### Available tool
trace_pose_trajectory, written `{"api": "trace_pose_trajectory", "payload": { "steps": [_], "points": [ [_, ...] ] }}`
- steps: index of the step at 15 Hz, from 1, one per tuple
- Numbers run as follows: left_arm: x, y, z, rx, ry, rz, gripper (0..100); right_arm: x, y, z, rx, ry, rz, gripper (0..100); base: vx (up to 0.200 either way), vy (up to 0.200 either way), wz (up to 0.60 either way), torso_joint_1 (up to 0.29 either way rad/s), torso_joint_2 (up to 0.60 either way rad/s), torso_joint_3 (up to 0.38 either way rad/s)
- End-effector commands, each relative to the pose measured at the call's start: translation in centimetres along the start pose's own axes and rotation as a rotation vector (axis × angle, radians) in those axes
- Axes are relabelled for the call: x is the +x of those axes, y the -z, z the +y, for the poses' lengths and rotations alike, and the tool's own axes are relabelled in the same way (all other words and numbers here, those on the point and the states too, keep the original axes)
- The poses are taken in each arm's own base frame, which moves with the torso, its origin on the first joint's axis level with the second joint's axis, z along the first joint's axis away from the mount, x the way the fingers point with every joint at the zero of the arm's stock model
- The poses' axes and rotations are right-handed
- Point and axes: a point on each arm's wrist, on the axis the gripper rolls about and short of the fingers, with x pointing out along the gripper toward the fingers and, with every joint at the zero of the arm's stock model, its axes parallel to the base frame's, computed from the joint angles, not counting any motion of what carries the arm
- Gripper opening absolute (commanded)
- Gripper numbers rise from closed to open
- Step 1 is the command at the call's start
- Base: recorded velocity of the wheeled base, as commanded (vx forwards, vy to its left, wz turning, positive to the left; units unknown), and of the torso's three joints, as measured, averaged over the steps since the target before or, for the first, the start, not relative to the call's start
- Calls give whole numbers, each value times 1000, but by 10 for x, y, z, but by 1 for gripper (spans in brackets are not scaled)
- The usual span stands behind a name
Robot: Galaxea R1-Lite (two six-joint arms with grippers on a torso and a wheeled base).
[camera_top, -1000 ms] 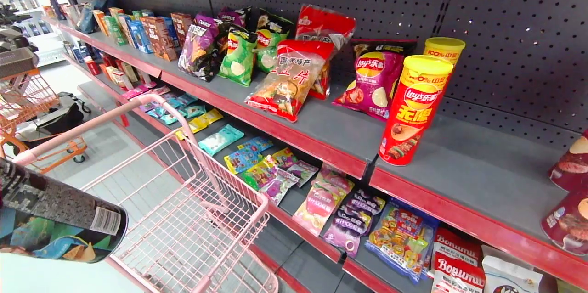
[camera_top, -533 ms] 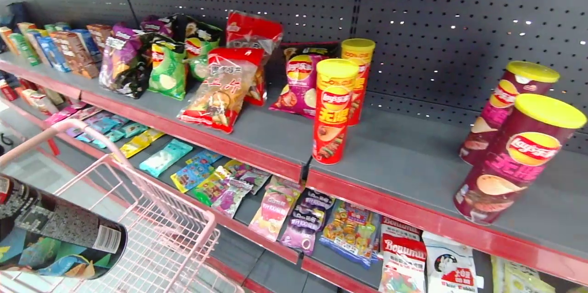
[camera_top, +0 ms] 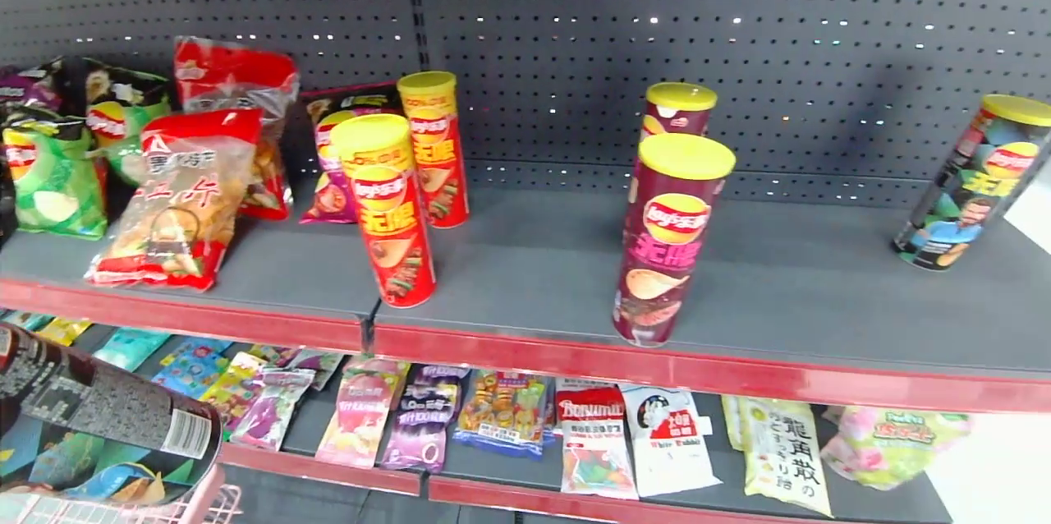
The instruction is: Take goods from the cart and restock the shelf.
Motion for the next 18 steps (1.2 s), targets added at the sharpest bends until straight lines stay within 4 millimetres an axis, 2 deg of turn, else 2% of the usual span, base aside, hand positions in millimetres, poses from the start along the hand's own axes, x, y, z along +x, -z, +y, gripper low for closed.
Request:
{"api": "trace_pose_trajectory", "payload": {
  "steps": [1, 9, 18],
  "points": [
    [1, 1, 1, -3, -13, 10, 0, 0, 0, 0, -1, 0, 1, 100, 0, 0, -600, 2, 7, 2],
    [6, 0, 3, 66, -26, 28, 0, 0, 0, 0, -1, 0, 1, 100, 0, 0, 0, 0, 0, 0],
    [6, 1, 4, 71, -69, 39, 0, 0, 0, 0, -1, -3, 0, 100, 0, -200, 0, 2, 3, 2]
  ]
}}
